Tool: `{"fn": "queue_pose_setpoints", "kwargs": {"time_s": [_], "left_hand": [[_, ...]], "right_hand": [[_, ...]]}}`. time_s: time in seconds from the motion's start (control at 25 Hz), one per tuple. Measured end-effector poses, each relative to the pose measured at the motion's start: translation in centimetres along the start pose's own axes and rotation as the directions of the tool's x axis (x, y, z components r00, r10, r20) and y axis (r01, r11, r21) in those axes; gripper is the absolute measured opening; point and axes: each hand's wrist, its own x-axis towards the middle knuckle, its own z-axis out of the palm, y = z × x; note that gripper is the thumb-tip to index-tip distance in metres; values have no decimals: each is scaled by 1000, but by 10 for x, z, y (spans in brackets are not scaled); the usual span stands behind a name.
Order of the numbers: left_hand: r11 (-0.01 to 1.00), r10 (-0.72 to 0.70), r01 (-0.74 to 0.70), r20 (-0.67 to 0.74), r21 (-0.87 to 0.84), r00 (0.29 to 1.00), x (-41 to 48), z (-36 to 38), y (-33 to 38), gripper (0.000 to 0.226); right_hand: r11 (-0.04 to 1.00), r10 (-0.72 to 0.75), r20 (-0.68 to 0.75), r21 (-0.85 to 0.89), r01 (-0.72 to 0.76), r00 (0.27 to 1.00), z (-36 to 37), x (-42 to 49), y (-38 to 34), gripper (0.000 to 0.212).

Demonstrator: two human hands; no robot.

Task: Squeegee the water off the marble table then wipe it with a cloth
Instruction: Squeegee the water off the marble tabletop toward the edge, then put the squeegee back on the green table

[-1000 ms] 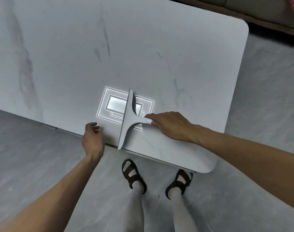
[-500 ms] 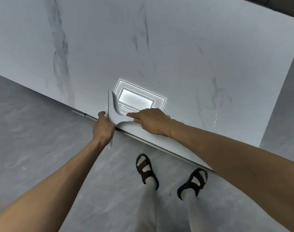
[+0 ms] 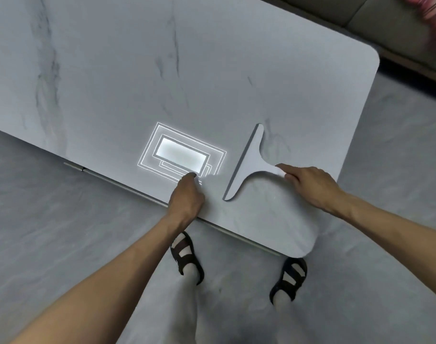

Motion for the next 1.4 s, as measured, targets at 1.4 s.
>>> {"fn": "queue_pose_setpoints", "kwargs": {"time_s": [1.4], "left_hand": [[794,-58,127,134,-594,989,-303,30,103,36]], "right_hand": [[487,-143,475,798,-356,868,-59,-196,-67,15]]}}
